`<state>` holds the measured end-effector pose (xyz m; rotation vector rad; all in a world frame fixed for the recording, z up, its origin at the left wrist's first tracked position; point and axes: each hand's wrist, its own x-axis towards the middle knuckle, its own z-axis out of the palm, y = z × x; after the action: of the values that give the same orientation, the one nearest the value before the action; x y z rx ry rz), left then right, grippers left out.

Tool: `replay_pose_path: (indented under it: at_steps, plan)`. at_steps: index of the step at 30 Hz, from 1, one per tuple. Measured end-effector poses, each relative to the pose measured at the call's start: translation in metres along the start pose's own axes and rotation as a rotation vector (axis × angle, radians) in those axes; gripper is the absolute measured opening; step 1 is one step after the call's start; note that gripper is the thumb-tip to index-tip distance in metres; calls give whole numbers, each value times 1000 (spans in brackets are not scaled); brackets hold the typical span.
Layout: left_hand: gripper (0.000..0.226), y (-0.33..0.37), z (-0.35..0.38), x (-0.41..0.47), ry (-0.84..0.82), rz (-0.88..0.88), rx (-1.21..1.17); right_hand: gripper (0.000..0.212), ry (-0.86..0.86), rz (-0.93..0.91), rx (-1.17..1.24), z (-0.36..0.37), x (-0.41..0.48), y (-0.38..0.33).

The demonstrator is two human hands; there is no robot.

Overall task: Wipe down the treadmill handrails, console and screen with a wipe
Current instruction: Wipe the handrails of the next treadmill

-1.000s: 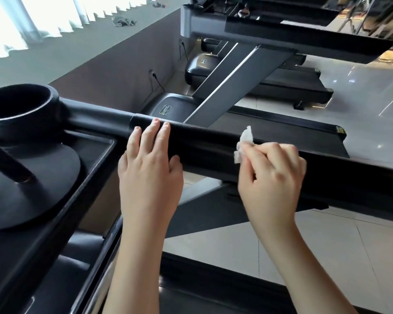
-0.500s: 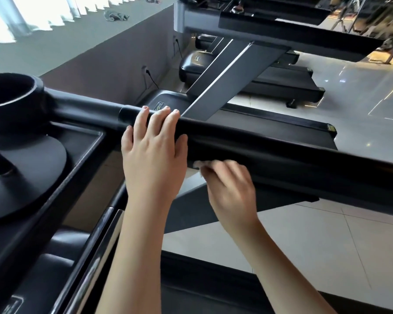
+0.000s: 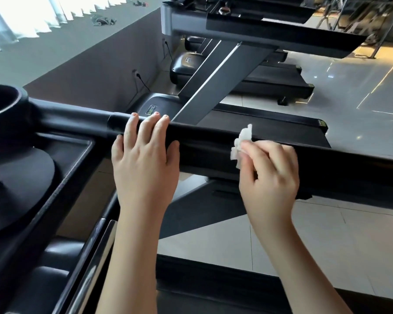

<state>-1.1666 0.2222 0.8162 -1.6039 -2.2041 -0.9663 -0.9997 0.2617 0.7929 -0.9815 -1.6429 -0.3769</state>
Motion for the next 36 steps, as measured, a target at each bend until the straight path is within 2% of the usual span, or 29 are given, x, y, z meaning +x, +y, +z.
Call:
replay_pose_path:
  at_steps: [2, 6, 10, 13, 16, 18, 23, 27, 29, 33, 36]
  plan:
    - [48, 0, 0, 0, -5, -1, 0, 12, -27, 43, 20, 5, 6, -8]
    - [49, 1, -2, 0, -24, -18, 9, 9, -146, -18, -14, 11, 13, -17]
    - [53, 3, -5, 0, -71, -35, 10, 14, -77, 91, -80, -12, 10, 9]
    - [55, 8, -6, 3, -80, -69, -6, 20, -55, 156, -92, -9, 6, -3]
    - [54, 17, -1, 7, -53, -81, -36, 27, -151, 106, -45, -4, 2, -18]
    - [48, 23, 4, 6, -26, 4, -55, 27, -179, 70, -38, -12, -5, -11]
    - [41, 22, 13, 4, 31, 52, -106, 7, -140, 85, -71, -8, -33, -1]
    - [38, 21, 14, 4, 37, 50, -123, 21, -192, 20, 42, 10, -45, -12]
    - [40, 21, 14, 4, 33, 50, -124, 17, -164, -10, 48, 3, -44, -3]
    - [45, 20, 13, 4, 23, 53, -115, 9, -4, 33, -24, -7, -38, 12]
    - [48, 22, 13, 4, 8, 39, -114, 9, -49, 3, 31, 4, -35, -3]
